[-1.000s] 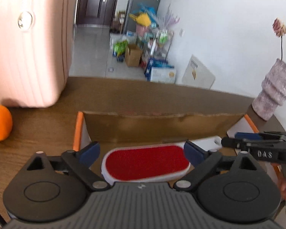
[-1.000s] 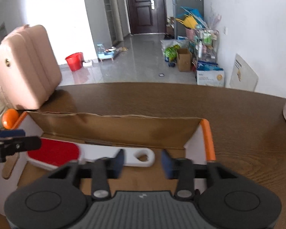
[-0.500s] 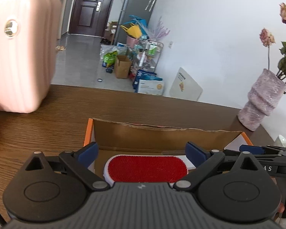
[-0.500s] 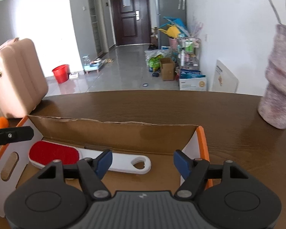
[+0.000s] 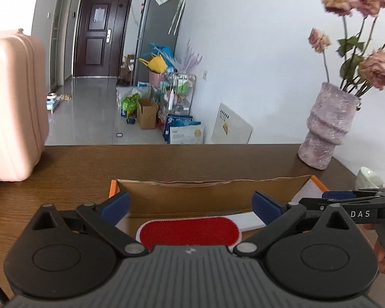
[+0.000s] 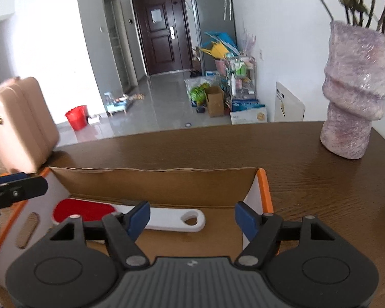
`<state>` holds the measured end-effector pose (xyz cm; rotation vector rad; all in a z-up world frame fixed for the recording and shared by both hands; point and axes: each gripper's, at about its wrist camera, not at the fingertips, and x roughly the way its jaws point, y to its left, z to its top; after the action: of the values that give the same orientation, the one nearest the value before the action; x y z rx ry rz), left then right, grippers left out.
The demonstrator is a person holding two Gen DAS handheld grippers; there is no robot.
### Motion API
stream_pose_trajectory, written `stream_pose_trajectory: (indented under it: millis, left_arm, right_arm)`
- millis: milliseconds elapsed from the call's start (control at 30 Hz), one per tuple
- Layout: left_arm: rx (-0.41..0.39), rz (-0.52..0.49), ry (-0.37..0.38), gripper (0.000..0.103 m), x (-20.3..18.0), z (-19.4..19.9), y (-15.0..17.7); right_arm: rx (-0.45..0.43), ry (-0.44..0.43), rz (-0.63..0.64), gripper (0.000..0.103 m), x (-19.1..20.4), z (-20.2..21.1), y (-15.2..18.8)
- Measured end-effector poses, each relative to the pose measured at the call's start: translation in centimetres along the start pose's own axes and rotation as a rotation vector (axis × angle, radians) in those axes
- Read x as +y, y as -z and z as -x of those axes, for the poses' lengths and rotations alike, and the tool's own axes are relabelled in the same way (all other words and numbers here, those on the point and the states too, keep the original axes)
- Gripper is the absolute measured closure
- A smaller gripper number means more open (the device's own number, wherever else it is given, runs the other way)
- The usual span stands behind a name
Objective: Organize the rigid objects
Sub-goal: 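Open the left tool to drop the lint brush into the box, then move both tools back toward the remaining items on the table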
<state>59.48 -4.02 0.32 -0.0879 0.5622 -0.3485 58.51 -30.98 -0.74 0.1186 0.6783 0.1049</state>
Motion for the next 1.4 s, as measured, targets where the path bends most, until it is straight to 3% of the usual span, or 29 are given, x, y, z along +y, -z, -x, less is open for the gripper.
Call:
stream_pose_trajectory:
  millis: [367,667,1067,1400]
  left_arm:
    - [-0.057,-0.028,0.002,0.0,-3.1,9.4,1.1]
    - [-0.096,-0.013,0.0,0.0,-4.3,19.5,4.2]
    - [-0.173,-0.016,-0.027,0.0,-5.7,31.6,11.8]
    - [-0.205,-0.06,-0.075,0.0,-6.7,37.9,19.9]
  right_arm:
    - [-0.078,-0.021,0.009,0.026,1.7,11.1,2.5]
    - [-0.149,-0.054,0.002,0.02,3.3,20.7,7.1]
    - [-0.246,-0.091,0.02,0.015,6.1,30.2,16.5]
    - [-0.28,-0.143,-0.041,0.013,6.9,35.1,25.5]
